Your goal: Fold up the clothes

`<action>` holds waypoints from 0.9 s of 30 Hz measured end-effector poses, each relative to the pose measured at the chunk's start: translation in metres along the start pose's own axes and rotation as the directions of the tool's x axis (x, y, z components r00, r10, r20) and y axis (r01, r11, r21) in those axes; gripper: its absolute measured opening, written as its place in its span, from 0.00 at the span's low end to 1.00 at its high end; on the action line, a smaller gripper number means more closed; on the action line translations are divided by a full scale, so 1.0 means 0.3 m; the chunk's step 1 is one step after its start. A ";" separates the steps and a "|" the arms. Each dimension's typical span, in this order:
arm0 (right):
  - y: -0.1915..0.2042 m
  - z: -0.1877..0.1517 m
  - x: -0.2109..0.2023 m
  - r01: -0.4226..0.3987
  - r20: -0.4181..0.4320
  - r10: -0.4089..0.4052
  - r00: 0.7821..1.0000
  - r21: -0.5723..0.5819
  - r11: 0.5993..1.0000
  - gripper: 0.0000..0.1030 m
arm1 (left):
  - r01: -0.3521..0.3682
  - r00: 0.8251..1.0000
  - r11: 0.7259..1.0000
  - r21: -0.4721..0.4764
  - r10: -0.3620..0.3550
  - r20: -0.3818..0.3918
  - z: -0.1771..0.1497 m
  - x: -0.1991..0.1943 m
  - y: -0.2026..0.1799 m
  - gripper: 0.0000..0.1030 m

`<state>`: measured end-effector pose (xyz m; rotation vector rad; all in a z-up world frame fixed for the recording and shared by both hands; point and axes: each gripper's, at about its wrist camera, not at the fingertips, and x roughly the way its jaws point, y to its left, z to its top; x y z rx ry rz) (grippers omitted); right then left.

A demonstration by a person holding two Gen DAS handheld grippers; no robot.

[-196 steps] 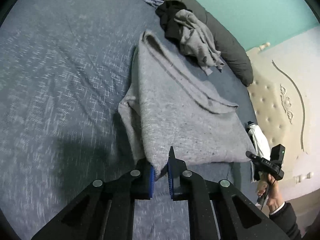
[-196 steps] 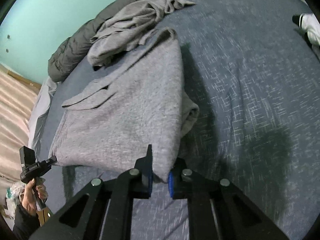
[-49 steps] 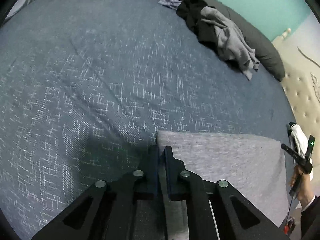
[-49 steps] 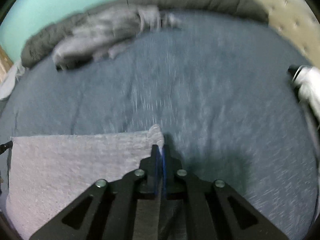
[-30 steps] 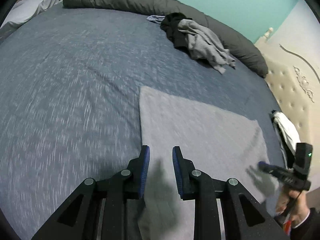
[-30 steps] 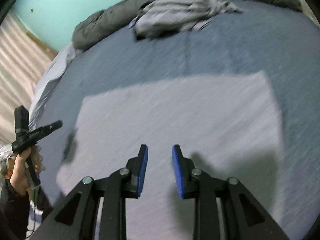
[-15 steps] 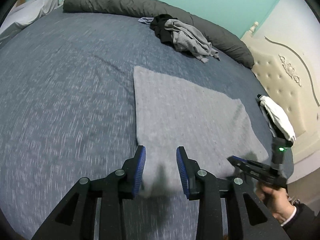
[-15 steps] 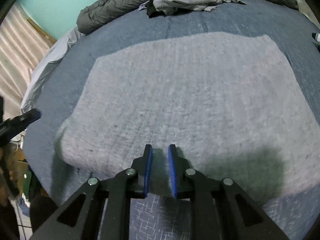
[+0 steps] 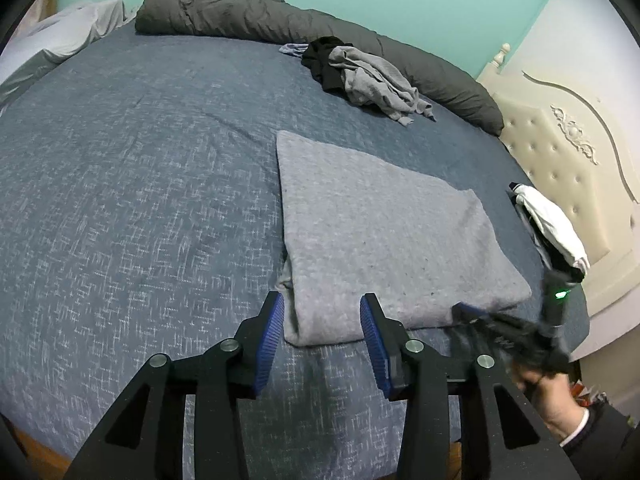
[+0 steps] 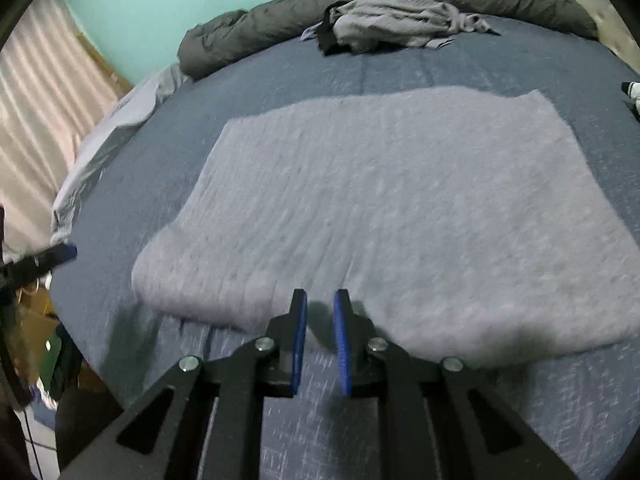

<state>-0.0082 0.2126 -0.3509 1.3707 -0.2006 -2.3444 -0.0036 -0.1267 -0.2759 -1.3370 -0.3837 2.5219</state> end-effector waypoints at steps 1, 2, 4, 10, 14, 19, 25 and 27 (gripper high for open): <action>0.001 -0.016 0.022 0.009 -0.013 -0.009 1.000 -0.004 1.000 0.11 | -0.001 1.000 1.000 0.006 0.001 0.000 -0.006 -0.004 -0.006 0.42; -0.006 -0.031 0.040 0.016 -0.022 -0.016 1.000 0.000 1.000 0.10 | -0.003 1.000 1.000 0.013 0.003 -0.001 -0.012 -0.007 -0.012 0.42; -0.028 -0.052 0.089 0.019 -0.042 -0.018 0.999 0.018 1.000 0.09 | -0.010 1.000 1.000 0.021 0.010 -0.003 -0.024 -0.013 -0.018 0.42; -0.009 -0.061 0.097 0.057 -0.042 -0.057 0.998 0.002 0.998 0.06 | -0.015 1.000 1.000 0.009 0.015 -0.001 -0.039 -0.029 -0.012 0.42; -0.009 -0.029 0.034 0.019 0.014 -0.019 1.000 0.039 0.999 0.07 | -0.021 1.000 1.000 0.019 0.021 -0.002 -0.045 -0.034 -0.029 0.43; -0.023 0.037 0.047 0.013 0.026 -0.015 1.000 0.076 0.997 0.07 | -0.024 1.000 0.999 0.021 0.024 0.003 -0.049 -0.044 -0.034 0.44; -0.020 -0.015 0.119 0.047 -0.025 -0.046 0.999 0.052 0.998 0.06 | -0.030 0.999 0.999 0.012 0.030 -0.012 -0.064 -0.024 -0.020 0.45; -0.004 -0.032 0.124 0.068 -0.020 -0.067 0.998 0.022 0.997 0.06 | -0.026 1.000 1.000 0.004 0.027 -0.014 -0.068 -0.018 -0.018 0.45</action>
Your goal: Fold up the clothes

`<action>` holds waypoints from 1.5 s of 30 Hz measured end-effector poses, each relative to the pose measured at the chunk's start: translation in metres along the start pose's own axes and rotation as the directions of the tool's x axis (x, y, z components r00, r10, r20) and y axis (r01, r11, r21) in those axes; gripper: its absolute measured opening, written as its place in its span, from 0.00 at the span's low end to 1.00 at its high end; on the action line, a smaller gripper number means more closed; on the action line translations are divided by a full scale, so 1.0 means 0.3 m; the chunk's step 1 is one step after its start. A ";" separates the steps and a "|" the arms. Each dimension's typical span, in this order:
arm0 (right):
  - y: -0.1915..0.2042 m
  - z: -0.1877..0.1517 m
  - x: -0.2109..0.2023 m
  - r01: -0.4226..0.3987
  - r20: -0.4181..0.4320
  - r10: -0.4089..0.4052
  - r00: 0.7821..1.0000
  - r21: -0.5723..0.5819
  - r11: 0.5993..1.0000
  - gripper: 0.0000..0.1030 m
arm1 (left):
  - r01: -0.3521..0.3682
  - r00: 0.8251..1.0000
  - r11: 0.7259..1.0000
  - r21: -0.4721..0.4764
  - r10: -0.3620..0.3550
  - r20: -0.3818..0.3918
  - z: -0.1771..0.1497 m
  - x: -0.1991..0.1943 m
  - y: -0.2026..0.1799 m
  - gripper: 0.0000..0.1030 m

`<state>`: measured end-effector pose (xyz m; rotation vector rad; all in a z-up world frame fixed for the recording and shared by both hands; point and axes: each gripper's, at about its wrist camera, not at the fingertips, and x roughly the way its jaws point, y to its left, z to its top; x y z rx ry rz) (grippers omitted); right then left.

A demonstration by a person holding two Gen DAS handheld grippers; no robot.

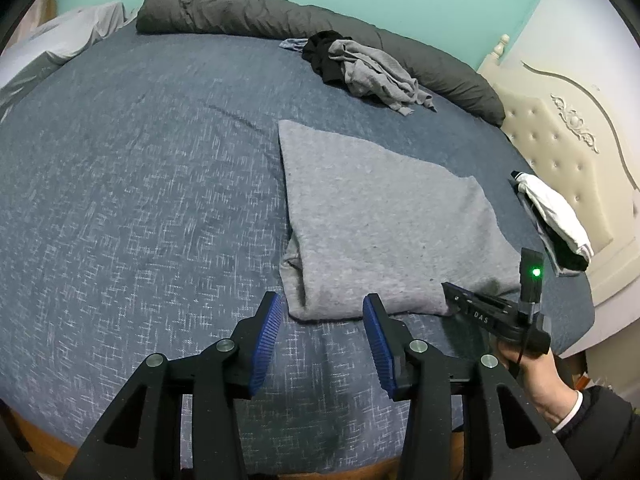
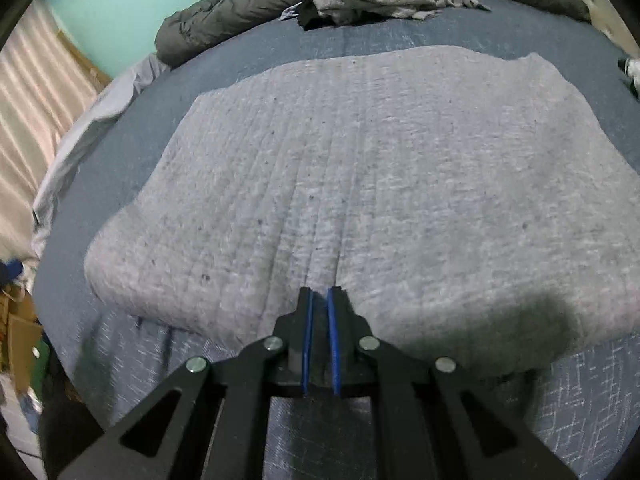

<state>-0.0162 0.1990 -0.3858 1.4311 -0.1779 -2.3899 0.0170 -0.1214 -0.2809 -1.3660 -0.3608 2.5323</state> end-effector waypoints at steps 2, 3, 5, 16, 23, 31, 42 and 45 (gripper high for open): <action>0.013 -0.004 0.001 0.014 0.002 -0.014 1.000 -0.018 1.000 0.06 | 0.004 1.000 1.000 -0.004 -0.004 0.000 -0.003 0.001 -0.001 0.45; 0.015 0.001 -0.003 0.011 -0.002 -0.011 1.000 -0.010 1.000 0.06 | 0.007 1.000 1.000 -0.004 -0.007 0.000 -0.003 0.000 0.001 0.45; 0.017 0.012 -0.016 0.002 -0.007 -0.002 1.000 0.006 1.000 0.06 | 0.009 1.000 1.000 -0.003 -0.009 -0.003 -0.005 0.004 0.003 0.46; 0.017 -0.058 -0.002 -0.015 -0.014 0.015 1.000 -0.002 1.000 0.03 | 0.033 0.999 0.998 -0.054 -0.035 -0.038 -0.023 0.057 0.003 0.49; -0.132 -0.016 -0.203 -0.121 0.148 0.099 0.984 0.153 0.981 0.07 | 0.058 0.997 0.989 -0.139 -0.064 -0.042 -0.044 0.100 0.006 0.62; -0.423 -0.023 -0.368 -0.063 0.265 -0.026 0.964 0.324 0.944 0.16 | 0.068 0.992 0.960 -0.270 -0.093 -0.081 -0.069 0.223 0.026 0.67; -0.625 -0.125 -0.418 -0.093 0.308 -0.052 0.950 0.436 0.895 0.20 | 0.069 0.994 0.870 -0.488 -0.103 -0.044 -0.106 0.356 0.111 0.79; -0.653 -0.128 -0.422 -0.110 0.330 -0.052 0.943 0.452 0.885 0.21 | 0.065 0.996 0.859 -0.508 -0.084 -0.015 -0.104 0.378 0.133 0.78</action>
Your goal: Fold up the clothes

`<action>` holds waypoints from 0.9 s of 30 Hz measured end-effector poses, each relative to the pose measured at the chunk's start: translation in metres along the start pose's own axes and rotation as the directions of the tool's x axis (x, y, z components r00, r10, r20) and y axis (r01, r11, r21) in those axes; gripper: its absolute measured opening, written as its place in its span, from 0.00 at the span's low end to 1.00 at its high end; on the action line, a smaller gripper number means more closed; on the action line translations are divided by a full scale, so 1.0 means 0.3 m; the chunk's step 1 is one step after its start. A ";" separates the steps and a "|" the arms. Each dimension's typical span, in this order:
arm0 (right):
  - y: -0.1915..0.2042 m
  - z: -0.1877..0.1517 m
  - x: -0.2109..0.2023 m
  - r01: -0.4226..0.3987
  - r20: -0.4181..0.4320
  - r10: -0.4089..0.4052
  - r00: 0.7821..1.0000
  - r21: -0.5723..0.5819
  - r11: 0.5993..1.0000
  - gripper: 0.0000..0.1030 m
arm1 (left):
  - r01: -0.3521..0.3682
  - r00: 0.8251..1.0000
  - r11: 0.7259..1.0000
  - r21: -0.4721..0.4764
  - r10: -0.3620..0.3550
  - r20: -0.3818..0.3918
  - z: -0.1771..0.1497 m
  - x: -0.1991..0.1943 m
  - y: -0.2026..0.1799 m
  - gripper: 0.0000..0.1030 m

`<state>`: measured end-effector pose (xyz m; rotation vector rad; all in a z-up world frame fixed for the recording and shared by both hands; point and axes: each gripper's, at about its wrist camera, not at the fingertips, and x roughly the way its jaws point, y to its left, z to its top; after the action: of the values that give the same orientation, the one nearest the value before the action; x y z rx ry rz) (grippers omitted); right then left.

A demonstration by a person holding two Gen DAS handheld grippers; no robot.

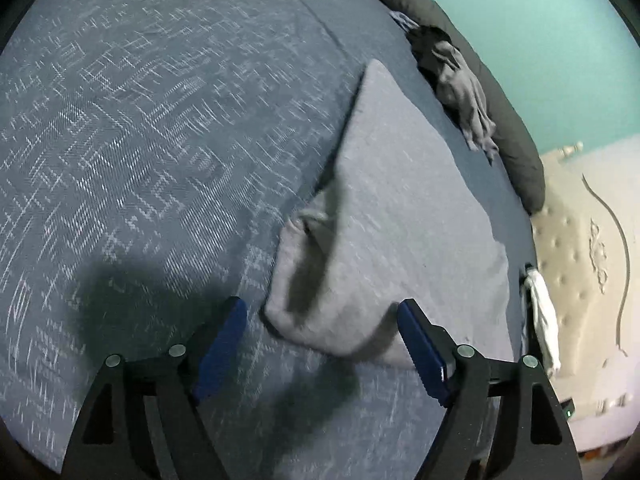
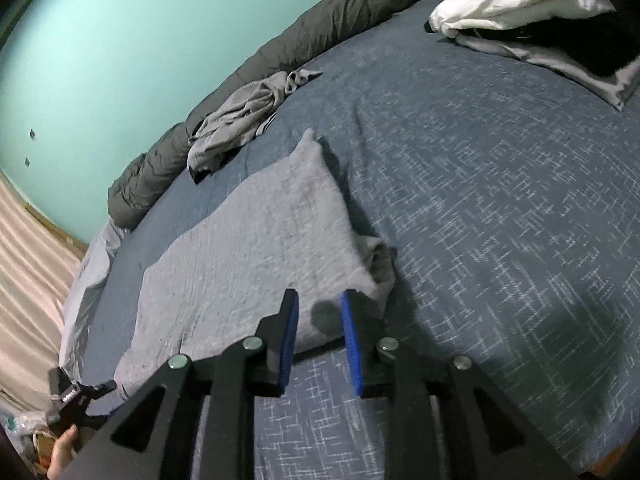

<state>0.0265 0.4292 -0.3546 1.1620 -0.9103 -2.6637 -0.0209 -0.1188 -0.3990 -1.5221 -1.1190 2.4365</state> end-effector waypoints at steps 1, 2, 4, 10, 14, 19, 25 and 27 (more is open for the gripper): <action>-0.008 0.005 0.002 -0.010 0.006 0.010 1.000 0.010 1.000 0.21 | 0.001 1.000 1.000 0.000 -0.001 0.008 0.002 0.004 0.002 0.78; -0.016 0.008 0.003 -0.017 0.012 0.017 1.000 0.017 1.000 0.21 | 0.002 1.000 1.000 0.002 -0.002 0.014 0.004 0.009 0.001 0.78; -0.026 0.011 0.000 -0.023 0.017 0.023 1.000 0.020 1.000 0.21 | 0.004 1.000 1.000 0.018 -0.005 0.014 0.007 0.020 -0.010 0.69; -0.056 0.013 -0.020 -0.019 0.027 0.018 0.999 0.041 0.999 0.21 | 0.002 1.000 0.996 0.092 -0.003 0.011 0.023 0.030 -0.069 0.22; -0.073 0.017 -0.023 -0.018 0.032 0.016 0.999 0.061 0.998 0.21 | 0.003 0.999 0.991 0.133 -0.007 0.033 0.036 0.008 -0.118 0.12; -0.084 0.023 -0.029 -0.024 0.038 0.021 0.999 0.073 0.997 0.21 | 0.027 0.996 0.976 0.217 -0.045 0.075 0.053 -0.034 -0.246 0.10; -0.101 0.034 -0.045 -0.032 0.050 0.028 0.998 0.086 0.996 0.21 | 0.071 0.989 0.923 0.379 -0.114 0.091 0.045 -0.069 -0.532 0.09; -0.110 0.036 -0.051 -0.034 0.052 0.030 0.998 0.091 0.995 0.21 | 0.086 0.987 0.891 0.447 -0.139 0.087 0.033 -0.057 -0.674 0.09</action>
<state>0.0345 0.4661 -0.3576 1.0920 -1.0607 -2.6634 -0.0830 0.0175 -0.2619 -1.1550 -0.5796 2.4956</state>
